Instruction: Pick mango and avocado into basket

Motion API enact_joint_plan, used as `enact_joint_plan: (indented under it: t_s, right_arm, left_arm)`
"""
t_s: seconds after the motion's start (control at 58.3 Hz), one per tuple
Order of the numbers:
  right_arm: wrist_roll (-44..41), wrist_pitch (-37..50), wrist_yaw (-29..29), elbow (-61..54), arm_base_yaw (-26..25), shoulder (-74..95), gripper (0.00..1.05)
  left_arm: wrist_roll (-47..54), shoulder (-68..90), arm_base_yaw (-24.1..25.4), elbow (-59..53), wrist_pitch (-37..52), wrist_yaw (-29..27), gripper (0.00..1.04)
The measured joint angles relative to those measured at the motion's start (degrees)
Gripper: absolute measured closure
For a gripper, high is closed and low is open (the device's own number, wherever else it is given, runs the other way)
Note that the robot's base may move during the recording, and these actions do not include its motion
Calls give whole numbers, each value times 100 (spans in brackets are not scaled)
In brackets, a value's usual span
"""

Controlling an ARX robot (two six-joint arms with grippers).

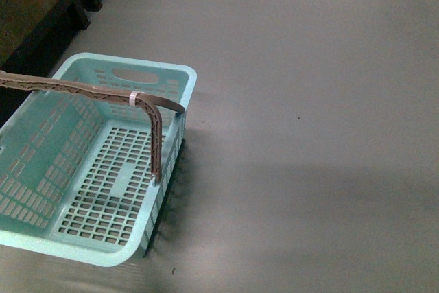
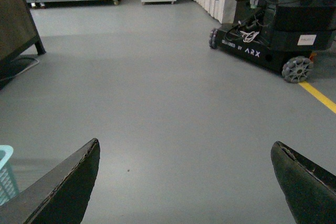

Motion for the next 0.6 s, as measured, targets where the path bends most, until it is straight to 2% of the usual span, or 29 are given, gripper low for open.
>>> enact_joint_plan:
  t_s: [0.549, 0.583, 0.601]
  right_arm:
    - [0, 0, 0, 0, 0, 0, 9]
    - [-2, 0, 0, 0, -2, 0, 9]
    - [-2, 0, 0, 0, 0, 0, 9]
  left_arm:
    - [0, 0, 0, 0, 0, 0, 8]
    - [-168, 74, 22, 39, -140, 107, 8]
    - [-431, 229, 52, 190, -520, 341, 8]
